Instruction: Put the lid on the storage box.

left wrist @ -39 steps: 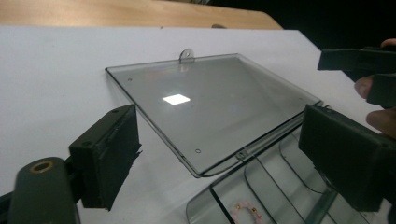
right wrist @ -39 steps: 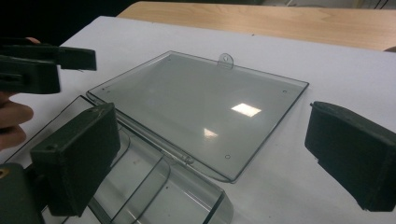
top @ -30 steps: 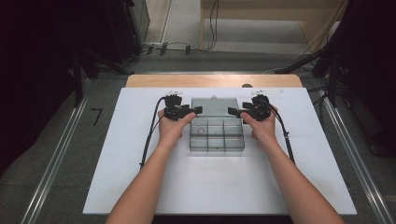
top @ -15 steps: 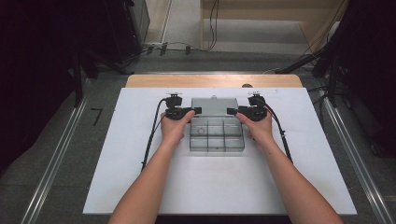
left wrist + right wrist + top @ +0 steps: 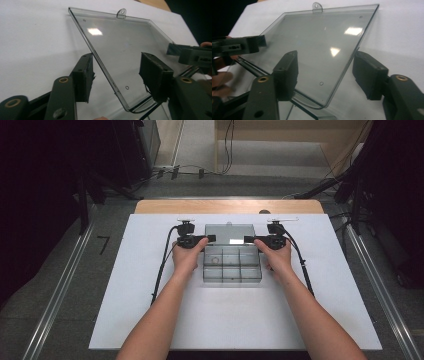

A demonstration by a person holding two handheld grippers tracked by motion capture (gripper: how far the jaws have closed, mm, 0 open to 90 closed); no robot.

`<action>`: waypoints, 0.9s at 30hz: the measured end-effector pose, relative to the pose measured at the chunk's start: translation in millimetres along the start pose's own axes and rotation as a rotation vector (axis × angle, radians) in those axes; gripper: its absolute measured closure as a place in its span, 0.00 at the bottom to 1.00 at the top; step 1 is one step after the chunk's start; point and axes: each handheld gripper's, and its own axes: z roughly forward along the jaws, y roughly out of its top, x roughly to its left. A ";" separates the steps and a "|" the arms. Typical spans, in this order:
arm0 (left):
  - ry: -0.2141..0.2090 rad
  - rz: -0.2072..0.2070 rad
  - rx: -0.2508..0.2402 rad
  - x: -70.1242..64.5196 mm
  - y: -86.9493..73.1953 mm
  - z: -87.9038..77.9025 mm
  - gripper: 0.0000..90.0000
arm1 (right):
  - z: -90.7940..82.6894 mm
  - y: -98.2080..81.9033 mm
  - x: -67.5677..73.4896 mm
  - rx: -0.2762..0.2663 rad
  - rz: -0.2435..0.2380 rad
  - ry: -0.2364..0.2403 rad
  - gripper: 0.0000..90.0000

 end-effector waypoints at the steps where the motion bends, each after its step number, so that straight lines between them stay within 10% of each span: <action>1: 0.002 0.005 0.001 -0.6 0.2 -0.3 0.53 | -0.3 0.0 0.4 -0.001 -0.004 0.001 0.43; 27: -0.022 0.104 -0.110 -12.2 1.8 -23.1 0.77 | -28.2 0.0 7.9 -0.119 -0.189 -0.014 0.77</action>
